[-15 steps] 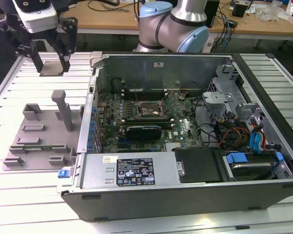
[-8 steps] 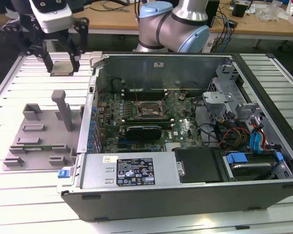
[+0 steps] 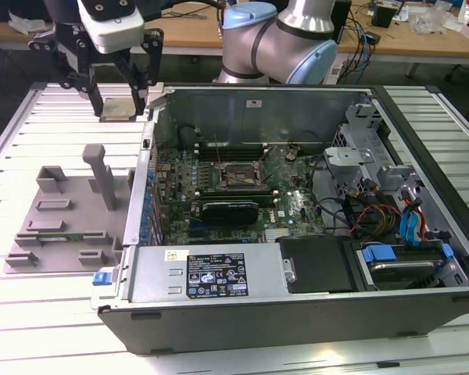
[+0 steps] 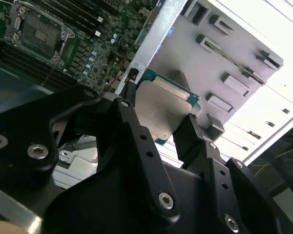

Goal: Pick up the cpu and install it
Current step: 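Pick up the cpu and move it towards the insertion slot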

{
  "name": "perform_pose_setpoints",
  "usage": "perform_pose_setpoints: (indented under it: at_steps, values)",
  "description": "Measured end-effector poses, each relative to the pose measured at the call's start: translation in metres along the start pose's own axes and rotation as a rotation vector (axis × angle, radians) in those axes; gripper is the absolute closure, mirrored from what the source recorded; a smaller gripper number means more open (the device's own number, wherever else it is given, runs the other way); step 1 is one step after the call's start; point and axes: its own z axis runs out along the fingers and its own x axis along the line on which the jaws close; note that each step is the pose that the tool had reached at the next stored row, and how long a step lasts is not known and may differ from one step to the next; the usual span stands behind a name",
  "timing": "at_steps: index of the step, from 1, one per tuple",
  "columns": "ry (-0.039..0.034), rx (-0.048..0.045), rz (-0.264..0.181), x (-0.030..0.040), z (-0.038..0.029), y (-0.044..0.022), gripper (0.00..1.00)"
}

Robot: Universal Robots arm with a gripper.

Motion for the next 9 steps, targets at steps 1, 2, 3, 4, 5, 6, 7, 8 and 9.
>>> perform_pose_setpoints:
  at_steps: [1,2,3,4,5,6,7,8,9]
  values:
    - [0.0000,0.0000,0.000,-0.0010,0.0000,0.0000,0.45]
    - [0.0000,0.0000,0.000,-0.0021,0.0001,0.0000,0.45]
    - [0.0000,0.0000,0.000,-0.0046,0.0001,-0.0001,0.45]
    - [0.0000,0.0000,0.000,-0.0063,0.0002,-0.0001,0.45]
    - [-0.0001,-0.0001,0.000,-0.0071,0.0003,-0.0001,0.45]
    - [-0.0001,-0.0001,0.000,-0.0088,0.0003,-0.0001,0.45]
    - [-0.0001,0.0000,0.000,-0.0114,0.0004,-0.0002,0.45]
    - [0.0000,0.0000,0.000,-0.0146,0.0005,-0.0002,0.45]
    - [0.0000,0.0000,0.000,-0.0178,0.0006,-0.0003,0.45]
